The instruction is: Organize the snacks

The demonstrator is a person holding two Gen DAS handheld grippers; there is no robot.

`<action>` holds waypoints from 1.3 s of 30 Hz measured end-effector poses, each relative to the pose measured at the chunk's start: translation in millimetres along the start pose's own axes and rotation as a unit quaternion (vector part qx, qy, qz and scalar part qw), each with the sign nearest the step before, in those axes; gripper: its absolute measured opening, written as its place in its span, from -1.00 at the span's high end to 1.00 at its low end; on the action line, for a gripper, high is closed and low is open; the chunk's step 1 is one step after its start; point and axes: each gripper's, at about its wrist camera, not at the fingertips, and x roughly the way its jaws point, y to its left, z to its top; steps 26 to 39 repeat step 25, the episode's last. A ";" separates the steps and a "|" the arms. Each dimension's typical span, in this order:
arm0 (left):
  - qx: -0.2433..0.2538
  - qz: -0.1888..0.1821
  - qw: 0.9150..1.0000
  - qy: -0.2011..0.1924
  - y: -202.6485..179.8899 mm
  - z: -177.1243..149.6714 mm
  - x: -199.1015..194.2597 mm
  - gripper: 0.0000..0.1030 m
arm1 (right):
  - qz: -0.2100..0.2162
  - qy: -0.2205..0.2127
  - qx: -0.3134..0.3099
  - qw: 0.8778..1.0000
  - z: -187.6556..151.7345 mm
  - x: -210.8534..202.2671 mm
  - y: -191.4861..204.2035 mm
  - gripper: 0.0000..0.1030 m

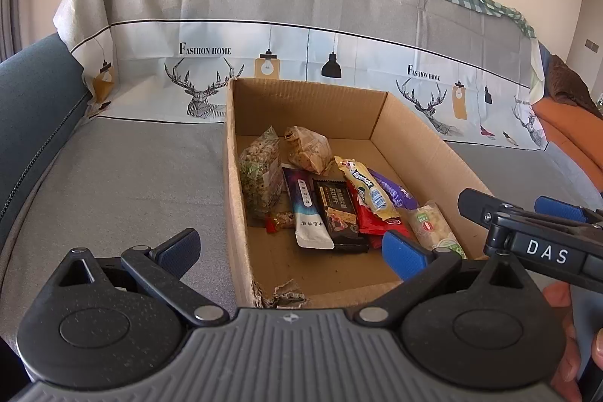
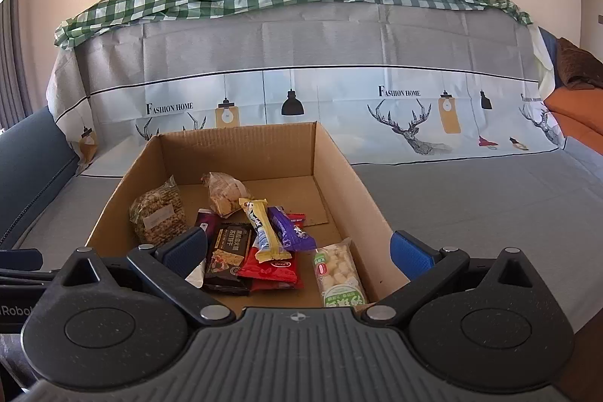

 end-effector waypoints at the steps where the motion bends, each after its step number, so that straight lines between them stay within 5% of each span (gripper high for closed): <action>1: 0.000 0.000 1.000 0.000 0.1 0.0 0.1 -0.99 | 0.000 0.000 0.000 1.000 0.2 0.2 -0.3 -0.99; 39: -0.003 -0.012 1.000 -0.019 3.6 0.9 -5.1 -0.99 | -0.001 -0.014 0.003 1.000 6.3 -10.0 1.0 -0.99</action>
